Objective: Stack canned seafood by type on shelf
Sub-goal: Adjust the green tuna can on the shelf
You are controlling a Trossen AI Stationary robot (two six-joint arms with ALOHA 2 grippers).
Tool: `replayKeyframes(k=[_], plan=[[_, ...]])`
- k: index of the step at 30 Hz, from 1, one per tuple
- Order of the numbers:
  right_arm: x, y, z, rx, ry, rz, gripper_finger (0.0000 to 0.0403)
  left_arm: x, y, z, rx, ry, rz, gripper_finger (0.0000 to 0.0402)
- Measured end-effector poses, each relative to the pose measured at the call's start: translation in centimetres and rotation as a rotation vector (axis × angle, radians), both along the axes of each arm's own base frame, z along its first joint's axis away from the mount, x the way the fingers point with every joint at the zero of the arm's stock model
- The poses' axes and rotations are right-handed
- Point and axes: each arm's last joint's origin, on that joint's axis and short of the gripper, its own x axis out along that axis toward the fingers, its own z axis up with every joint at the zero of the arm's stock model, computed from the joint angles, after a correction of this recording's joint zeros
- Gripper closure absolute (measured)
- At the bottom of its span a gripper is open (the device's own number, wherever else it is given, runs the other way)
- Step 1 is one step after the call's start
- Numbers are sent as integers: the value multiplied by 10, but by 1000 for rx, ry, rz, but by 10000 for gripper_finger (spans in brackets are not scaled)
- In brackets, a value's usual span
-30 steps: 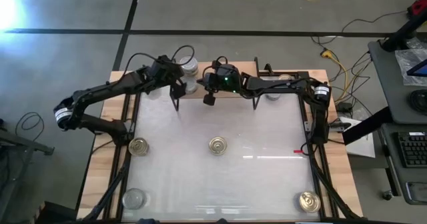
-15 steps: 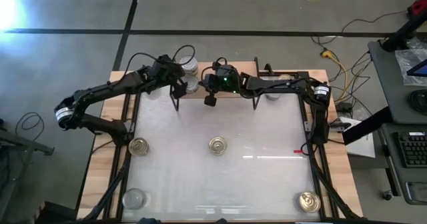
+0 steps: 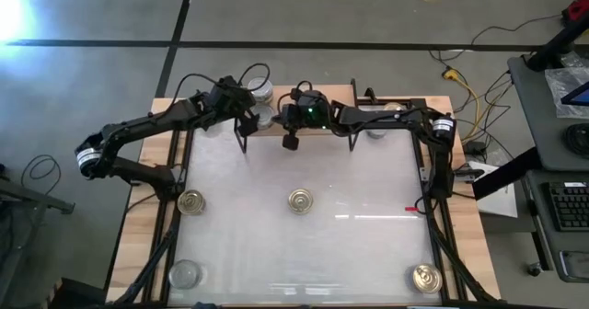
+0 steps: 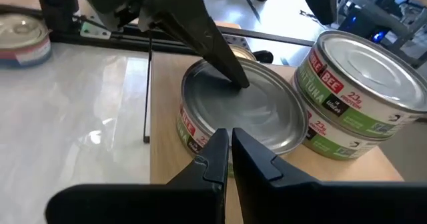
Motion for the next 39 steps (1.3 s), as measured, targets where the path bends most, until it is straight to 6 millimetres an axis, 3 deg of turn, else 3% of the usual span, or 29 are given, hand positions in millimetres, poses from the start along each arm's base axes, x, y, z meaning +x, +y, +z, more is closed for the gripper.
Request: replayKeyframes(k=[7, 12, 15, 39], plan=[[-7, -11, 6, -54, 10, -110, 390, -1, -1, 1, -1, 2, -2, 2], [-4, -22, -11, 7, 17, -155, 390, -1, -1, 1, 7, 9, -10, 2], [-3, -22, -17, 24, 35, -150, 390, -1, -1, 1, 9, 10, -11, 2], [-3, -17, -8, 47, -3, -82, 390, -3, -2, 3, 17, 14, -8, 2]])
